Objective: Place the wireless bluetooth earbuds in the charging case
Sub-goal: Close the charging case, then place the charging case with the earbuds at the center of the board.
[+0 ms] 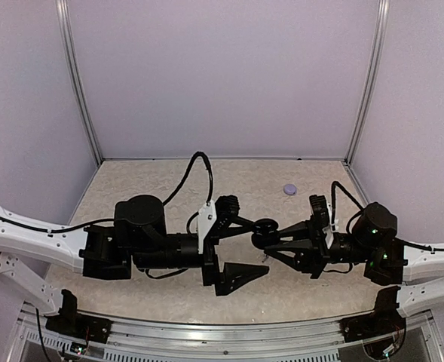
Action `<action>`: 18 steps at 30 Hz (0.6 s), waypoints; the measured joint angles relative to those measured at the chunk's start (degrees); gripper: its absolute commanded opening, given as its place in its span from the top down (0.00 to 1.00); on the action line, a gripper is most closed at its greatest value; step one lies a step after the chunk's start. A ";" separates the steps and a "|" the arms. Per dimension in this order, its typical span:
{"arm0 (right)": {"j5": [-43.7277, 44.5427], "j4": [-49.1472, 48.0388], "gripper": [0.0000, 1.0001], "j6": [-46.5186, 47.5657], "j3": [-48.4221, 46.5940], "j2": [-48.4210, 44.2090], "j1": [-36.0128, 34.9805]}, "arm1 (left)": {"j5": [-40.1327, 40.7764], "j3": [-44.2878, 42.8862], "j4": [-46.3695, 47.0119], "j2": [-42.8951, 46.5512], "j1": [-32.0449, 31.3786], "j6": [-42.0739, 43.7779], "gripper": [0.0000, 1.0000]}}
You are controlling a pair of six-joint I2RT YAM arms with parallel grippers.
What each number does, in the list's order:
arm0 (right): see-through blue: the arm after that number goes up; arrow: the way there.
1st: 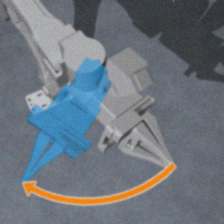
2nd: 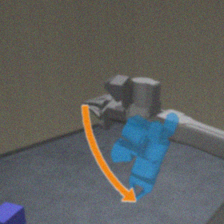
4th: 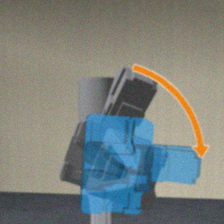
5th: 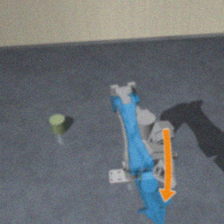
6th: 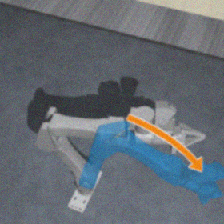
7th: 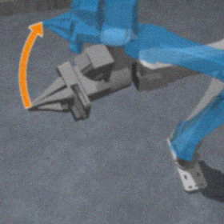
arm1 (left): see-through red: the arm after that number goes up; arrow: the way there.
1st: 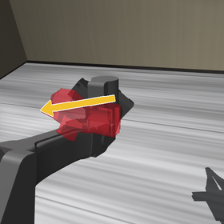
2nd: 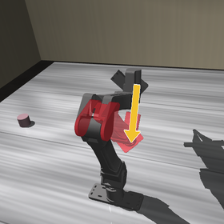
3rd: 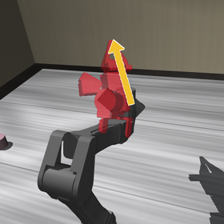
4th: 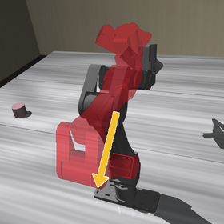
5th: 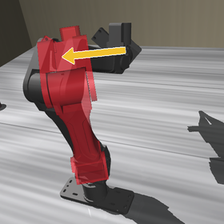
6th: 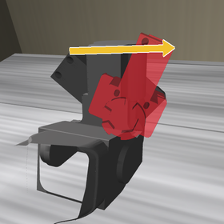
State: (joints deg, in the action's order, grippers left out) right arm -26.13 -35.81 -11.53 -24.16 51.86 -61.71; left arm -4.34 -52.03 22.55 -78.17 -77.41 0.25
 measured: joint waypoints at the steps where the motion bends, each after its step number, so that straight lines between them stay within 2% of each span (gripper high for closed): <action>1: 0.00 0.02 0.98 -0.02 0.00 0.00 0.00 | 0.04 0.00 0.15 -0.02 -0.59 0.57 0.03; 12: 0.11 -0.02 0.98 -0.09 0.00 -0.02 -0.04 | 1.88 1.27 3.58 1.84 -3.82 7.10 0.05; 18: 1.81 0.52 0.98 -0.42 -0.11 -0.02 -0.04 | 5.01 2.71 4.17 3.96 -4.37 8.90 0.01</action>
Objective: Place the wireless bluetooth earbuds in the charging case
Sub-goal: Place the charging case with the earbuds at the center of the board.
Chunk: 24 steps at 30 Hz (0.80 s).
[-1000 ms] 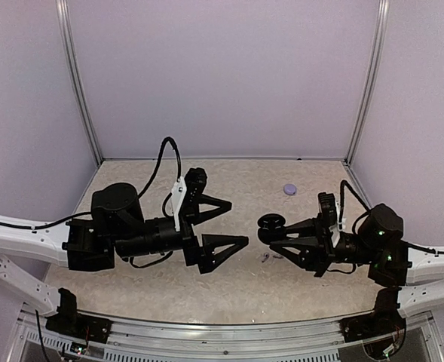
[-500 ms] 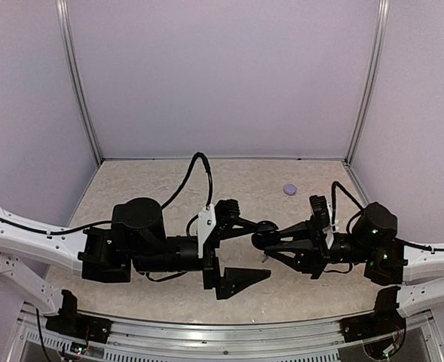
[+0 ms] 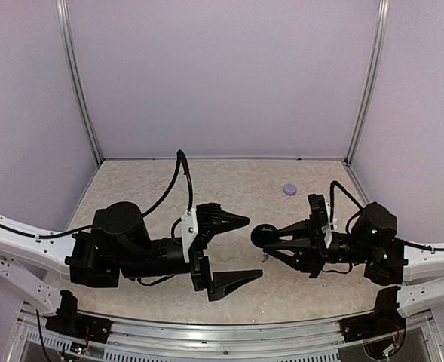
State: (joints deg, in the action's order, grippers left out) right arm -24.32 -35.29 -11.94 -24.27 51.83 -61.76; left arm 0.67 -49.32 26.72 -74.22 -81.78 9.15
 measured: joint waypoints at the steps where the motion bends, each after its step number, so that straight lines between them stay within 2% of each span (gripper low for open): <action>1: 0.33 0.50 0.97 -0.20 -0.20 0.00 0.00 | 1.05 0.48 0.22 0.55 -0.02 0.20 0.01; 7: 3.96 4.87 0.91 -1.57 -2.23 0.48 0.07 | 9.88 4.61 2.60 4.70 -0.02 1.42 0.01; 11: 6.47 10.19 0.87 -2.73 -6.67 4.57 2.47 | 17.31 6.99 3.85 7.72 0.31 0.72 0.01; 17: 8.28 17.73 0.88 -3.13 -16.33 18.91 8.07 | 29.73 8.13 4.13 10.05 2.25 -3.39 0.01; 24: 5.11 19.89 0.89 -2.91 -29.88 38.51 12.98 | 43.78 8.48 1.57 11.39 5.01 -10.34 0.01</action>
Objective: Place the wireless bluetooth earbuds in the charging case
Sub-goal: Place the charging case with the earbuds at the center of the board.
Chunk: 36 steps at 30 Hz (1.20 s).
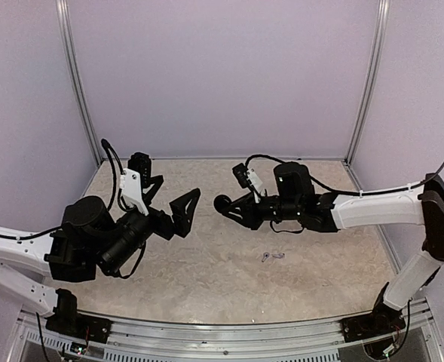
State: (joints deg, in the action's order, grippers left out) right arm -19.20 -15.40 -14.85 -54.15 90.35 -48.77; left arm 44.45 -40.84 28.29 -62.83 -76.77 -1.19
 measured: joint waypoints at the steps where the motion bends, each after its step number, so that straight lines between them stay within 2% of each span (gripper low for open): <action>1: -0.59 0.17 0.89 0.00 -2.10 2.73 0.44 | 1.16 0.28 -0.44 0.63 0.35 -1.01 0.01; 11: -7.13 3.69 0.88 -0.50 -23.76 27.52 4.02 | 7.32 5.51 -2.34 9.51 2.25 -6.78 0.01; 19: -11.56 6.64 0.87 -1.57 -39.10 42.05 6.49 | 8.11 8.59 -3.50 13.60 2.89 -8.09 0.01; 28: -13.05 8.98 0.82 -3.10 -42.86 47.80 7.21 | 8.04 10.23 -3.52 14.82 3.28 -8.83 0.01; 36: -13.42 9.66 0.63 -3.85 -43.78 49.16 7.85 | 7.58 10.51 -3.58 15.39 4.83 -8.70 0.01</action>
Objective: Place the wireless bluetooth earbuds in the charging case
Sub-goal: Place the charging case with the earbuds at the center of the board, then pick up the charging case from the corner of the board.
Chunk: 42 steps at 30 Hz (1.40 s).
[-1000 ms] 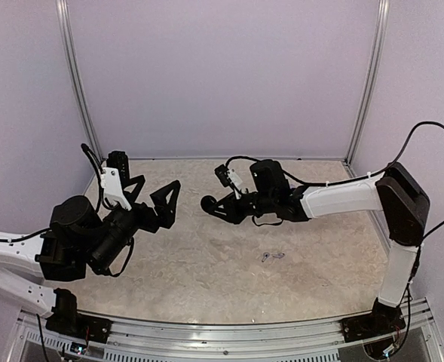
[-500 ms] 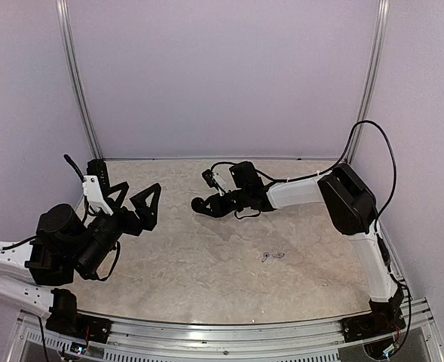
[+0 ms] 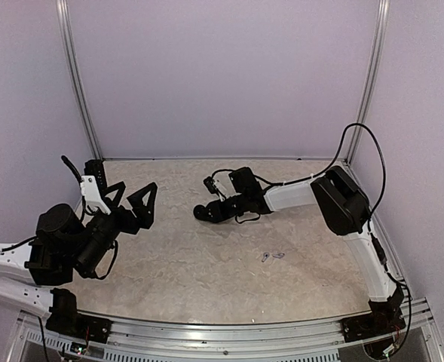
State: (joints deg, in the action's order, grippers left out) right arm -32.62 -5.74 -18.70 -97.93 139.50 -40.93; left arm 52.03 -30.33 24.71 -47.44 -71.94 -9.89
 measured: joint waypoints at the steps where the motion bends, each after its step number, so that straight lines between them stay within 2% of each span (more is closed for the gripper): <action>1: 0.00 0.17 0.62 0.00 0.00 0.02 0.11 | -0.15 0.00 -0.07 0.22 0.13 0.00 0.01; 10: 0.31 -0.11 0.52 1.27 4.07 -2.71 1.11 | -0.79 0.00 -1.01 1.64 0.28 -0.66 0.01; 23: 1.75 0.50 0.29 7.13 22.34 -21.49 7.19 | -1.01 -1.66 -4.20 -0.94 0.52 -3.26 0.01; 30: 2.51 1.60 0.10 11.08 24.65 -28.35 14.53 | -2.51 -3.13 -4.37 -2.86 1.18 -3.85 0.01; 36: 6.05 3.78 0.07 14.62 24.68 -28.83 20.98 | -5.73 -5.42 -6.45 -5.18 2.51 -4.22 0.01; 42: 9.27 7.30 0.07 17.44 23.52 -28.11 25.09 | -12.09 -6.75 -9.03 -7.17 6.40 -5.79 0.01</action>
State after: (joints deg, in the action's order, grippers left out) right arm -23.35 1.56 -1.26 -74.41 111.39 -15.84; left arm 39.94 -37.08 15.68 -54.61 -65.54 -15.68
